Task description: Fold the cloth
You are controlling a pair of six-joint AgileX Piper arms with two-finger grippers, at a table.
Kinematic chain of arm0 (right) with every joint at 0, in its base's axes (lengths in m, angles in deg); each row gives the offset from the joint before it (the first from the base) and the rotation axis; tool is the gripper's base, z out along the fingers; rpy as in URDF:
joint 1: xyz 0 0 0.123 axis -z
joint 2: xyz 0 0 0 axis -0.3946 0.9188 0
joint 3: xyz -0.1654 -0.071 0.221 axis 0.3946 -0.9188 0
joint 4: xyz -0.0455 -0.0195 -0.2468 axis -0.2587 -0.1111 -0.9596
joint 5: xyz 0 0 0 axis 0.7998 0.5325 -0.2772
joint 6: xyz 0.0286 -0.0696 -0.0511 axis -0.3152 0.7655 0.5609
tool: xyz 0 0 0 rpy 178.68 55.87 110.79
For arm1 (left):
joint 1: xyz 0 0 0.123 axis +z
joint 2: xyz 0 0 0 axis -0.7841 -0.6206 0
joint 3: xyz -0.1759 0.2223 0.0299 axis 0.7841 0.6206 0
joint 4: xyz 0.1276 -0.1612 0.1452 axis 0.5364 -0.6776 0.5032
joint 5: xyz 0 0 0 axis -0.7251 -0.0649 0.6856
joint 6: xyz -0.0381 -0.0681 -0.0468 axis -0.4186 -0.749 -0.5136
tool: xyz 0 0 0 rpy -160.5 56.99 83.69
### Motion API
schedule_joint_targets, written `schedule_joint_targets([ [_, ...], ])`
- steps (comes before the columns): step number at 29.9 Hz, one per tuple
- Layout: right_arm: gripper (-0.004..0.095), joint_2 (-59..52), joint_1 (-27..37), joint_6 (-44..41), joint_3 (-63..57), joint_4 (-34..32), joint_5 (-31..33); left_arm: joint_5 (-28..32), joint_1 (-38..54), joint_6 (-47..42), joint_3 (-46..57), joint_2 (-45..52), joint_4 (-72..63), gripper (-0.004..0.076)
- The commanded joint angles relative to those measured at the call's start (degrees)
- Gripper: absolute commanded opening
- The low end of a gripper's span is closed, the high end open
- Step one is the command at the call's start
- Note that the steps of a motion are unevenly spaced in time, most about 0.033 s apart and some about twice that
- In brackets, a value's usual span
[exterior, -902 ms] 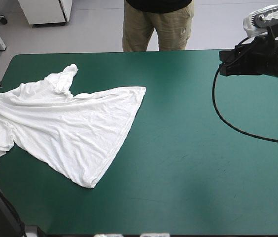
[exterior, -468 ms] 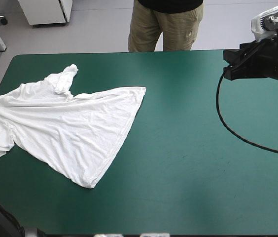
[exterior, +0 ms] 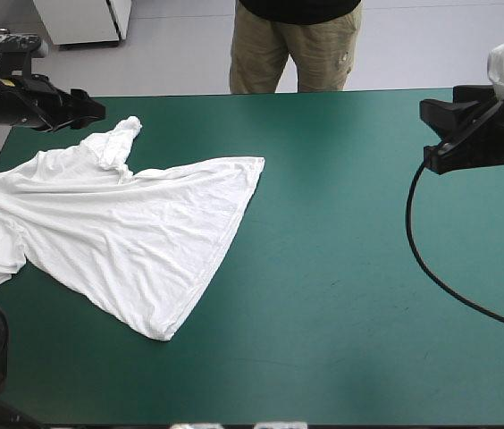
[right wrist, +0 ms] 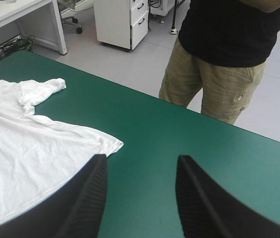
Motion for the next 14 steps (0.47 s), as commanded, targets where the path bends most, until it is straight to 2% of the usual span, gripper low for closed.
schedule_joint_targets([
  [1,0.0414,-0.95,0.34,0.00,1.38,1.50,-3.45,-1.27,-6.63,-2.83,3.12,10.73,-0.95,0.0470],
  [5,0.0414,-0.95,0.34,0.76,1.38,1.39,-2.95,-1.05,-13.27,-3.88,11.88,18.84,3.02,0.0470],
  [9,0.0414,-0.95,0.34,1.16,1.38,1.47,-2.97,-0.57,-18.58,-3.88,25.21,26.78,3.72,0.0470],
  [14,0.0414,-0.95,0.34,1.16,1.38,1.62,-2.97,4.11,-22.15,-2.68,44.77,35.97,9.33,0.0470],
])
